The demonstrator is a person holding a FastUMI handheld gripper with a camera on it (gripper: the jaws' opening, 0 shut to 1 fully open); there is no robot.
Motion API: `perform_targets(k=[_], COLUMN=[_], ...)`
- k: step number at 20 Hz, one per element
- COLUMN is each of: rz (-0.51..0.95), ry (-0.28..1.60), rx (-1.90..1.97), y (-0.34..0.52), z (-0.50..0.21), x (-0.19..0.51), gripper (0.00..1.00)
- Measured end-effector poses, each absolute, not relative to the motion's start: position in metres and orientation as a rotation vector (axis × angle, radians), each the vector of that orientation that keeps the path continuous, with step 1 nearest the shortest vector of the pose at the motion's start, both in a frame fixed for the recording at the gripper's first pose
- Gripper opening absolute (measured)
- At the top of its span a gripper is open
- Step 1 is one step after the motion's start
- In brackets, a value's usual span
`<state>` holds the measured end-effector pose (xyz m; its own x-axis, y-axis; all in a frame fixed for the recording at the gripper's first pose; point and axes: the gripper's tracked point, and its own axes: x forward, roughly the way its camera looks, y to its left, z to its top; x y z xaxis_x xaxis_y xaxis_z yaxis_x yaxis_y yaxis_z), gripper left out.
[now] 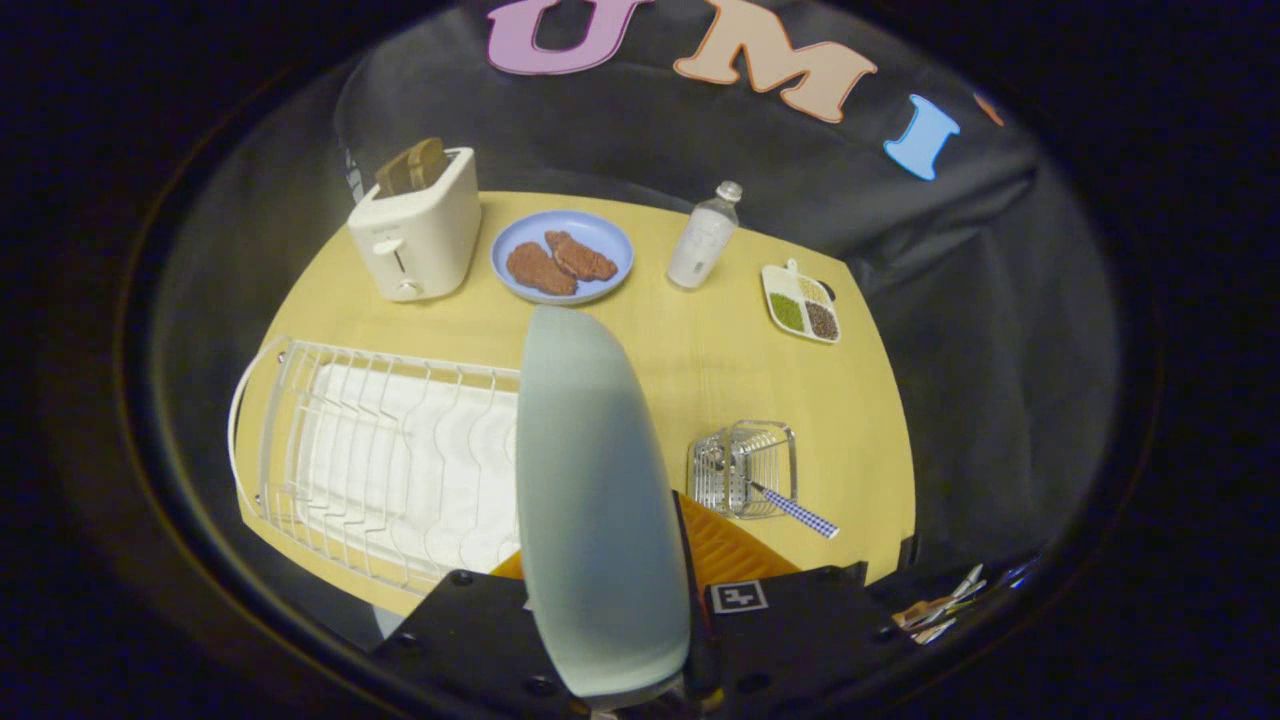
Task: Take the plate from the dish rack, then take the spoon from the basket and place it into the plate.
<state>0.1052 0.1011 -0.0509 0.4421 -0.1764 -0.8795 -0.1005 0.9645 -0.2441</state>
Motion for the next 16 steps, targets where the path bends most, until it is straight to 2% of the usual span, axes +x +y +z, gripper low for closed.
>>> perform_targets(k=[9,16], rz=[-0.230,-0.477], ry=[0.922,0.913], rx=[-0.066,0.105], y=[0.041,-0.065], z=[0.009,-0.019], x=[0.065,0.008], gripper=[1.00,1.00])
